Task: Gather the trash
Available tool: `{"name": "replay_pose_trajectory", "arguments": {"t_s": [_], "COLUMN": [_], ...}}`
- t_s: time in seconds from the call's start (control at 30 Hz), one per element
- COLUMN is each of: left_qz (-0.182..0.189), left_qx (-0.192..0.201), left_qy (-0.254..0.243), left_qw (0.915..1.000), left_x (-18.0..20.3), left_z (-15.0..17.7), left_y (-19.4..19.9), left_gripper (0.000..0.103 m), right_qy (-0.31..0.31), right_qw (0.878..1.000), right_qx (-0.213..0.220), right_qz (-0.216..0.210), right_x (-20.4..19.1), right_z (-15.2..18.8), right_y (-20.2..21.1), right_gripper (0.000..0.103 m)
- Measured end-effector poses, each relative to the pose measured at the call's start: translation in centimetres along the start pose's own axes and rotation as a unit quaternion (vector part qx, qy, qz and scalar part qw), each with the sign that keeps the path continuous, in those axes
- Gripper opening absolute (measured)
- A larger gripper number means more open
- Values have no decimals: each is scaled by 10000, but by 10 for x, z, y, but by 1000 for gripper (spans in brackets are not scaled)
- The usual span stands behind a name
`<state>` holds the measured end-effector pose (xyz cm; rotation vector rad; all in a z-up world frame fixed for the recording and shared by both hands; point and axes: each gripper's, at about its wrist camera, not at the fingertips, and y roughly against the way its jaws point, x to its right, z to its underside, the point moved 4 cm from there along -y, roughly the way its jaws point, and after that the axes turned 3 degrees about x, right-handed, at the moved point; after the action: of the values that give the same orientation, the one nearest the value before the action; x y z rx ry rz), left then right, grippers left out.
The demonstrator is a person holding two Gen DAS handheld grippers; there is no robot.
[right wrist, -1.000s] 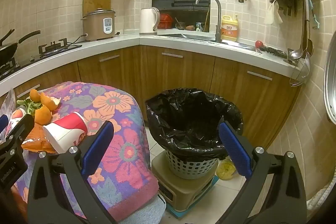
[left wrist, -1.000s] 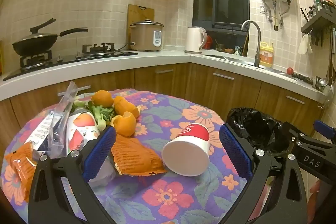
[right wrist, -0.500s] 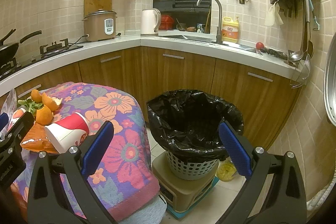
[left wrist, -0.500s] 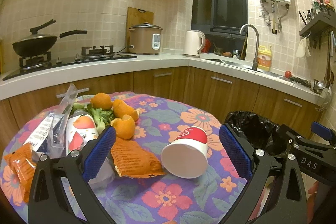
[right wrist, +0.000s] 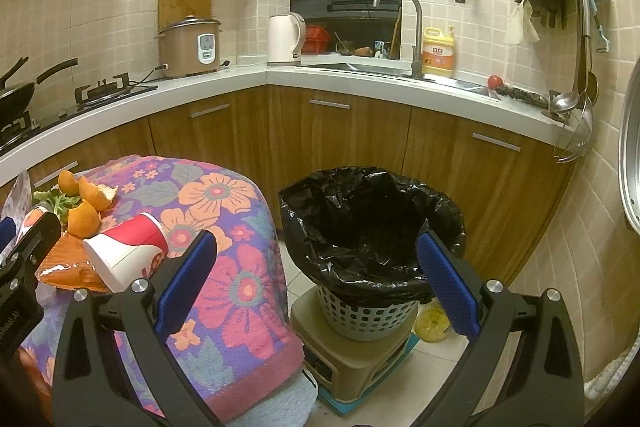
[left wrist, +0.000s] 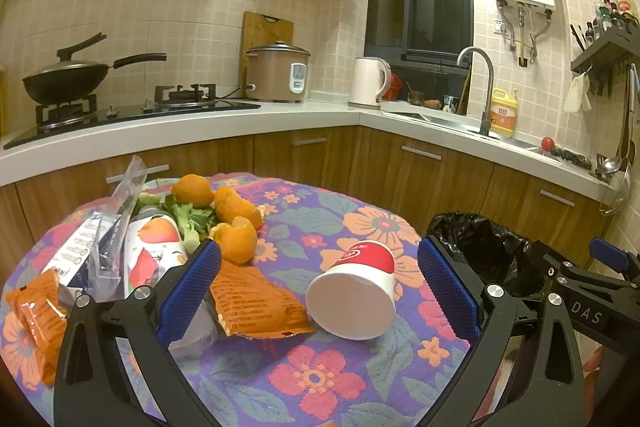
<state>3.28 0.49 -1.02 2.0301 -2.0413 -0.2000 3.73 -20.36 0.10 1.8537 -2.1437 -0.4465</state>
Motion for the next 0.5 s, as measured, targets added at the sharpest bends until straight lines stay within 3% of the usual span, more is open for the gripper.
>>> {"name": "replay_pose_trajectory", "arguments": {"t_s": [0.5], "left_qz": [27], "left_qx": [7], "left_qy": [-12], "left_qw": [10000], "left_x": [2], "left_z": [1], "left_y": [1], "left_gripper": [95], "right_qy": [25], "right_qw": [10000], "right_qx": [13], "right_qz": [7], "right_x": [-1], "right_z": [0], "right_y": [0], "right_gripper": [95]}}
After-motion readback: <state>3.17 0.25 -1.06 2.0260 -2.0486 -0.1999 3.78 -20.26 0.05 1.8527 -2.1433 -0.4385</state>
